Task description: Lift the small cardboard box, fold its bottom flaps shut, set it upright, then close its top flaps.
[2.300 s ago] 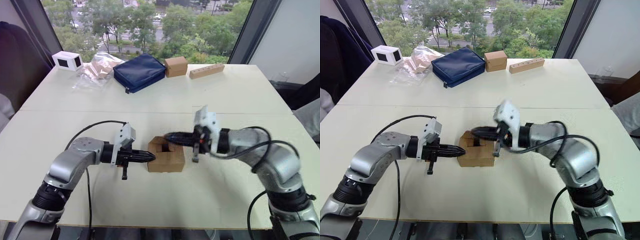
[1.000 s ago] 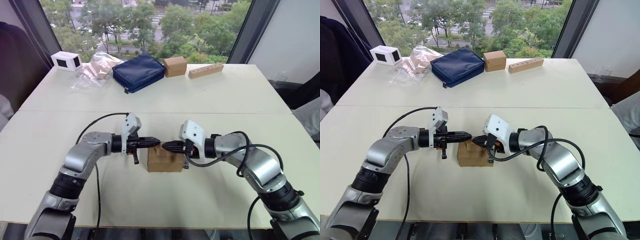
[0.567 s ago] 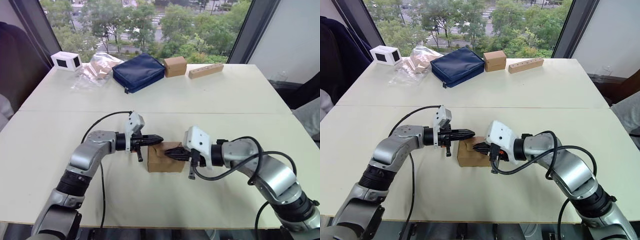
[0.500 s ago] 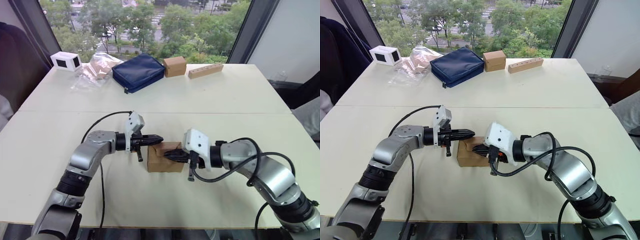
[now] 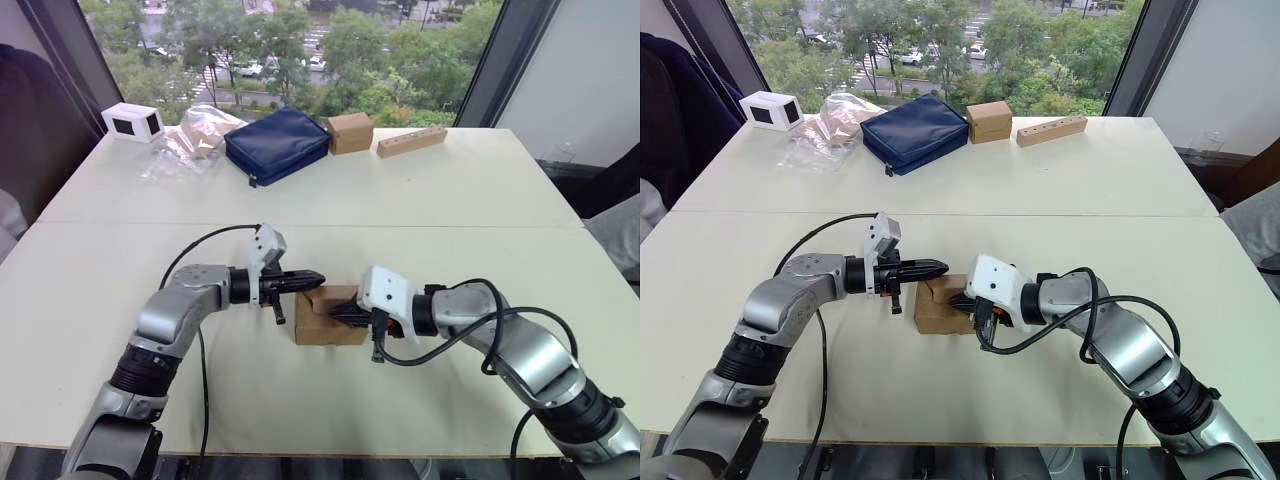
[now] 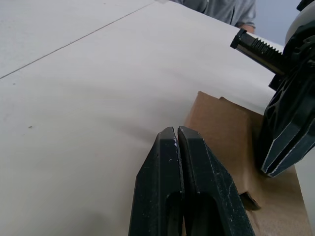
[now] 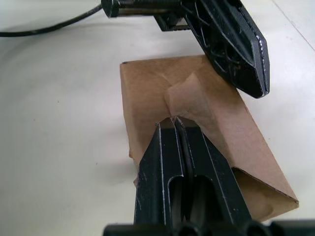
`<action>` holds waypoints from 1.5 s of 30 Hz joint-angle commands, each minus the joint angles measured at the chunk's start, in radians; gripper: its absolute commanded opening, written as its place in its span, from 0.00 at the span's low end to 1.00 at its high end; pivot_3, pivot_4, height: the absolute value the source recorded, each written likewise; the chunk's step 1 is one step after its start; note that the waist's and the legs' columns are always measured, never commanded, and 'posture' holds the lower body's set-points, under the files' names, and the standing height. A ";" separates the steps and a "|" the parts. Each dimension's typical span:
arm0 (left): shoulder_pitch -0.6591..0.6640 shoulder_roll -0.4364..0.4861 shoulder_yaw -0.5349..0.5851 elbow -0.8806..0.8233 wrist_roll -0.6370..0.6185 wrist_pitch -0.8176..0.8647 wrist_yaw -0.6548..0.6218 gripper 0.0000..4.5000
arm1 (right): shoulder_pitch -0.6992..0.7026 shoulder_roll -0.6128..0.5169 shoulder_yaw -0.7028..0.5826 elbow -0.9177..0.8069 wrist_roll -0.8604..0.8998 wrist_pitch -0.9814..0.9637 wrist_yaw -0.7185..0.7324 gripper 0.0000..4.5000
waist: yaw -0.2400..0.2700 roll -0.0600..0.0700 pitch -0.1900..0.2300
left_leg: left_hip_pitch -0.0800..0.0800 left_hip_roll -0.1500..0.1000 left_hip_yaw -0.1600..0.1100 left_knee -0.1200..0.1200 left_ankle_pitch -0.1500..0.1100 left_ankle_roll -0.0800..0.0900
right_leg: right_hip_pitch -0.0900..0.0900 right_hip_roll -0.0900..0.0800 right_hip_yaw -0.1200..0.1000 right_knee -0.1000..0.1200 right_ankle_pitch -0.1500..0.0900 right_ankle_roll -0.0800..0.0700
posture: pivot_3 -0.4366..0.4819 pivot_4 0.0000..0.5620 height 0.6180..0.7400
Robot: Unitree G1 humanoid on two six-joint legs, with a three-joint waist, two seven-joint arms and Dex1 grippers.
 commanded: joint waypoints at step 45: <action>-0.029 0.075 0.027 -0.172 -0.021 -0.014 -0.010 0.01 | -0.022 0.044 -0.203 0.028 0.145 0.047 0.012 0.00 | 0.000 0.000 0.000 | 0.000 0.000 0.000 0.000 0.000 0.000 | 0.001 0.000 0.000 0.000 0.000 0.000 | 0.48 0.27 1.00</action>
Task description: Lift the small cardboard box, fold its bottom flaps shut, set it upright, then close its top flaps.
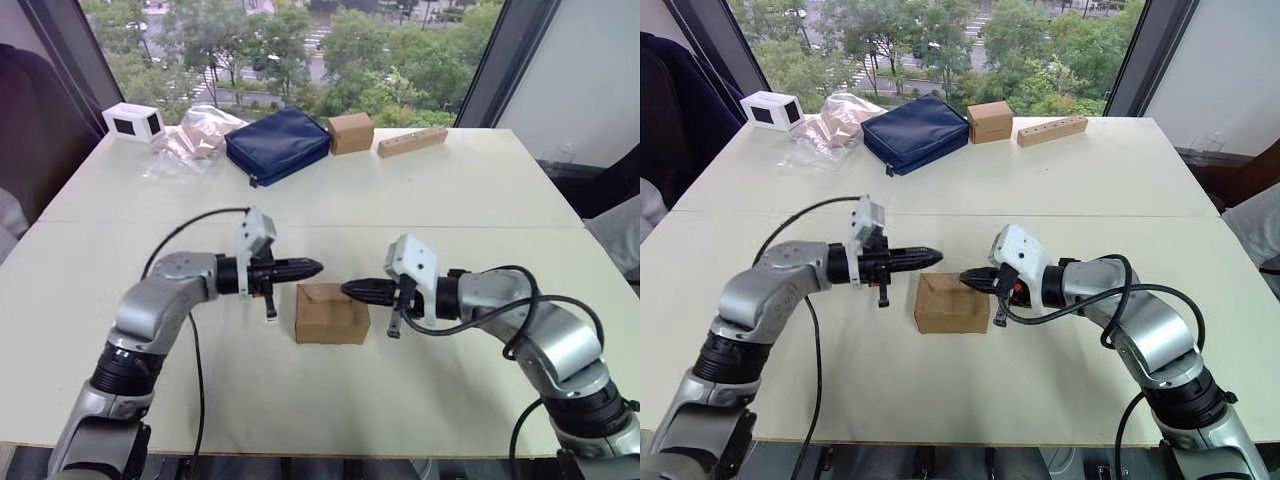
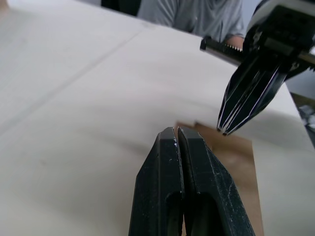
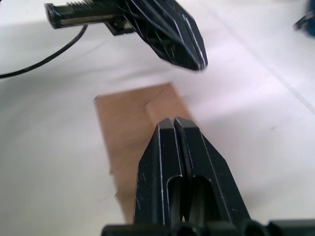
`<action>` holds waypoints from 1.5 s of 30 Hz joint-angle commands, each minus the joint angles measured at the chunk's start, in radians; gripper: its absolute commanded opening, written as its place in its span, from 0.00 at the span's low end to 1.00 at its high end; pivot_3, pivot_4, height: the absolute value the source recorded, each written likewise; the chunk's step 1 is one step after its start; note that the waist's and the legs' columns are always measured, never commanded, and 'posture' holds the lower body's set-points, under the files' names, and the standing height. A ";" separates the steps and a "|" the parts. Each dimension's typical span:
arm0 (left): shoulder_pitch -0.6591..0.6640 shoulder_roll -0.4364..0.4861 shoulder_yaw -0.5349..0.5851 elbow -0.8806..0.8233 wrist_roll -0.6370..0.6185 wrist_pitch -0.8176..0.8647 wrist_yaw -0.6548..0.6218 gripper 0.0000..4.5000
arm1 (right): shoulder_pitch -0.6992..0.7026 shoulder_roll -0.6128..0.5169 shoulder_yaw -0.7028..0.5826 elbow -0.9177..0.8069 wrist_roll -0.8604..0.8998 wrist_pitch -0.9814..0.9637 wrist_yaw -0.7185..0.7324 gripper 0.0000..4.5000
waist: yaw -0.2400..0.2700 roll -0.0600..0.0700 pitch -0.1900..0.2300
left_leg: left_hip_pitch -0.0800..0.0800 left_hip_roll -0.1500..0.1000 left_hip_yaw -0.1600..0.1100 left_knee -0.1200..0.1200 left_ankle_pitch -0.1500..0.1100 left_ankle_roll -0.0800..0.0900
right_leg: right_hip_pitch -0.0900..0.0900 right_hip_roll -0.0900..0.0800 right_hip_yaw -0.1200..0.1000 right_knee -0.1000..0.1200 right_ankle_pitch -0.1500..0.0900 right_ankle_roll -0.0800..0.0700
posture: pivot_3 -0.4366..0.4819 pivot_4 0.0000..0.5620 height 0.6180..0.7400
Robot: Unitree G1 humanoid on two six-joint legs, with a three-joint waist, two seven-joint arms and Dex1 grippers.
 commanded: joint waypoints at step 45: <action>0.359 0.121 0.340 -0.262 -0.120 0.199 0.267 0.01 | 0.175 -0.030 -0.388 0.060 0.273 0.027 0.019 0.00 | -0.001 0.000 0.000 | 0.000 0.001 0.000 -0.001 0.000 0.000 | 0.000 -0.001 0.000 0.000 0.000 0.000 | 0.48 0.27 1.00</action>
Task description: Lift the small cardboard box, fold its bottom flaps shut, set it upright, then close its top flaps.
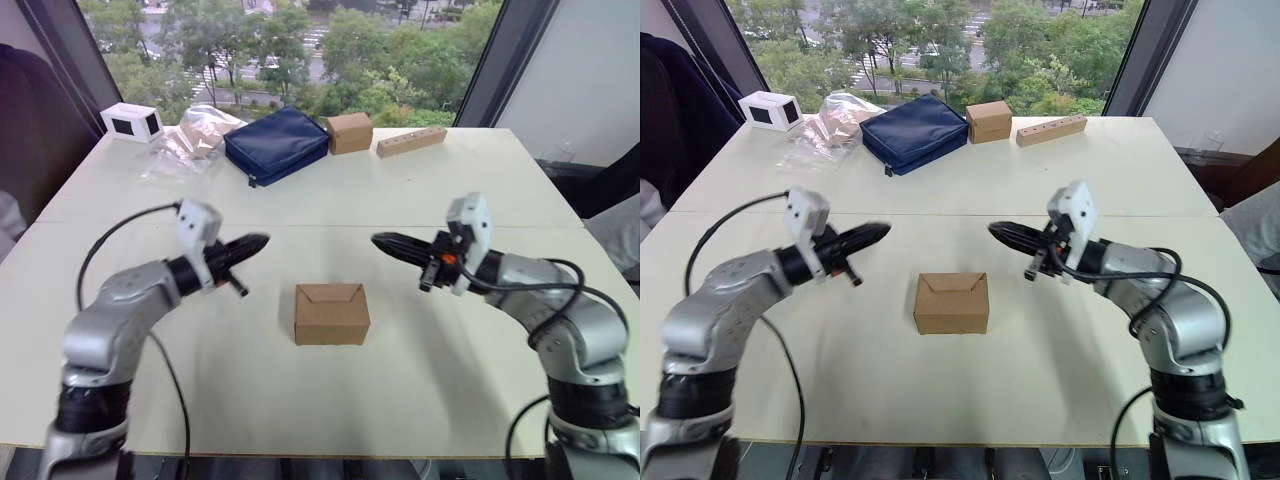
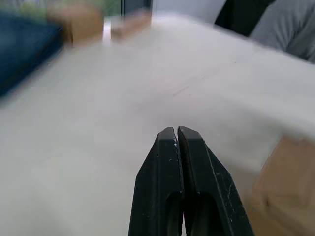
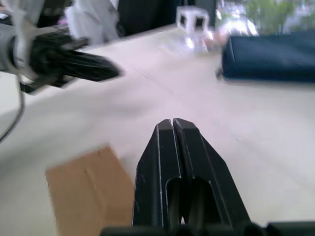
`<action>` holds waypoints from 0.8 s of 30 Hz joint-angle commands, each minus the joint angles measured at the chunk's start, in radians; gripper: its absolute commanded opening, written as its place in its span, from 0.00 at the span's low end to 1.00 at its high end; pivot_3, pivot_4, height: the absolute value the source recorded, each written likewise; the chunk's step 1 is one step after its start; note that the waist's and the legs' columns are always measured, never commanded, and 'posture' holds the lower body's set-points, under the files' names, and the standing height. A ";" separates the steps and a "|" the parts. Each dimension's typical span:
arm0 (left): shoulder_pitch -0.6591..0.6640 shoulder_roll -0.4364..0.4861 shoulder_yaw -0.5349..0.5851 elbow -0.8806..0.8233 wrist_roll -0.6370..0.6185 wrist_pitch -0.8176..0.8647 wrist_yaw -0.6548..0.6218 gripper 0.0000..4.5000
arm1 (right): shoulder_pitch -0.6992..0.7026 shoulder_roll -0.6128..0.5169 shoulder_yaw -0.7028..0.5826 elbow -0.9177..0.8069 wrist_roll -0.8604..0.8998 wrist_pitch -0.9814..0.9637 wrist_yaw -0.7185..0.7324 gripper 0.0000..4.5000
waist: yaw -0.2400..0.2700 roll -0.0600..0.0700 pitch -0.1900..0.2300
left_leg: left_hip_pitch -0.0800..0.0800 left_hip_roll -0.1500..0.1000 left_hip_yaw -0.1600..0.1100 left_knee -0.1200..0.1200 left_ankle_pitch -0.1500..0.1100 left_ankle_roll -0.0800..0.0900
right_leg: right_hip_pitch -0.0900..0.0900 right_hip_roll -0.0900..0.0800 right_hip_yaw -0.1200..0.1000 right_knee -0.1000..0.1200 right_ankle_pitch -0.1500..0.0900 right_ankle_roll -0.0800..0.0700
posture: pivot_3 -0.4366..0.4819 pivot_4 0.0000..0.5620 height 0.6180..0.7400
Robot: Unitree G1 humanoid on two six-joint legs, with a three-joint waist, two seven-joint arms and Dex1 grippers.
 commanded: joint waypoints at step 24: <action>0.565 0.206 0.123 -0.225 -0.054 -0.087 -0.163 0.01 | 0.430 -0.340 -0.033 -0.053 0.021 0.007 0.230 0.00 | 0.004 0.002 -0.001 | 0.011 0.001 0.001 -0.010 -0.001 0.001 | 0.013 -0.003 0.000 -0.016 -0.002 -0.006 | 0.48 0.27 1.00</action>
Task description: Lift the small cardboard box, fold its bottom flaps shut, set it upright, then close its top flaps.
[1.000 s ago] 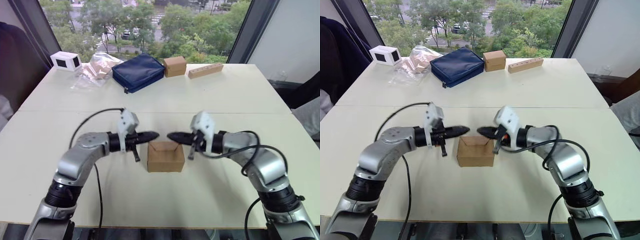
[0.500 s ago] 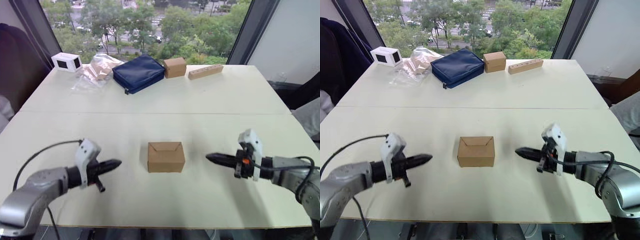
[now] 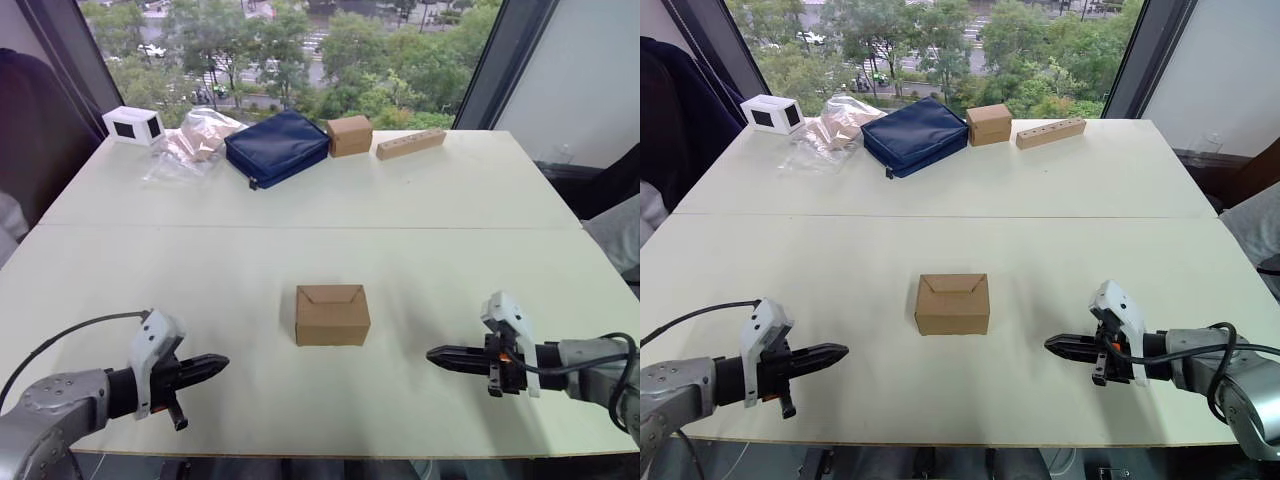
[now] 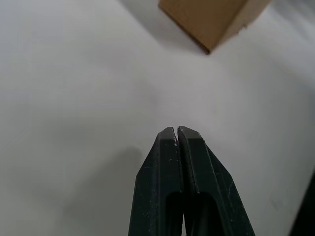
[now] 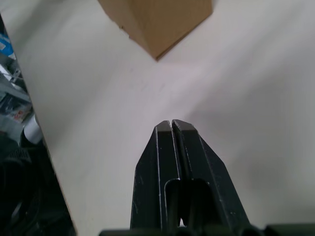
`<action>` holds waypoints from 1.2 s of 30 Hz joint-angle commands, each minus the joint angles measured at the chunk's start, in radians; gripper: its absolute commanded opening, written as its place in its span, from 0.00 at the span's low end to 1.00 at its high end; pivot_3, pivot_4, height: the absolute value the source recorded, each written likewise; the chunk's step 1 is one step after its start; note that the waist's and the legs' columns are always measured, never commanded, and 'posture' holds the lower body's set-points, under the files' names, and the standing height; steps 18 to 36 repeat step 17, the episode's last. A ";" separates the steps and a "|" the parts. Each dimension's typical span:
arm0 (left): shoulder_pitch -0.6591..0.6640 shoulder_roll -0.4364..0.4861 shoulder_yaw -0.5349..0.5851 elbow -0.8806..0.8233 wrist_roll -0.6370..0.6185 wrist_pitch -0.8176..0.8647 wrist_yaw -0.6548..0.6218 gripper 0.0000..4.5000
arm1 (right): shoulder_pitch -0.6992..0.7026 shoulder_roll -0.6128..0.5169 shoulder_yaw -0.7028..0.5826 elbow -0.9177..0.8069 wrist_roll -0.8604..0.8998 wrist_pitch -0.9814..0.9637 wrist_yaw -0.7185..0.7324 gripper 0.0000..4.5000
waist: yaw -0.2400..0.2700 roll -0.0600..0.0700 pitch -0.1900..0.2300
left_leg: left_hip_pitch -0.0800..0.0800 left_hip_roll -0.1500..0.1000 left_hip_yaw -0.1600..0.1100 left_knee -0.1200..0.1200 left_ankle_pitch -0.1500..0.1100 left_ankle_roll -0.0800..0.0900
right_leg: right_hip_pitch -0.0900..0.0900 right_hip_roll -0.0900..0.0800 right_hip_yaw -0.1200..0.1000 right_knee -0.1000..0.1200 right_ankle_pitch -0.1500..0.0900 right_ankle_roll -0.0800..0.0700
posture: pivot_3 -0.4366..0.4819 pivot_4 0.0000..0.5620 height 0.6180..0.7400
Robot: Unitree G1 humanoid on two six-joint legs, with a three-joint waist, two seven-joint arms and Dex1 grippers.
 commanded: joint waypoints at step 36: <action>-0.008 -0.014 0.017 0.037 0.015 -0.068 -0.003 0.01 | -0.008 0.011 -0.003 -0.006 0.007 -0.041 -0.012 0.00 | 0.001 0.000 0.000 | 0.000 0.000 0.000 -0.002 0.000 0.000 | -0.001 0.000 0.000 -0.001 0.000 0.000 | 0.48 0.27 1.00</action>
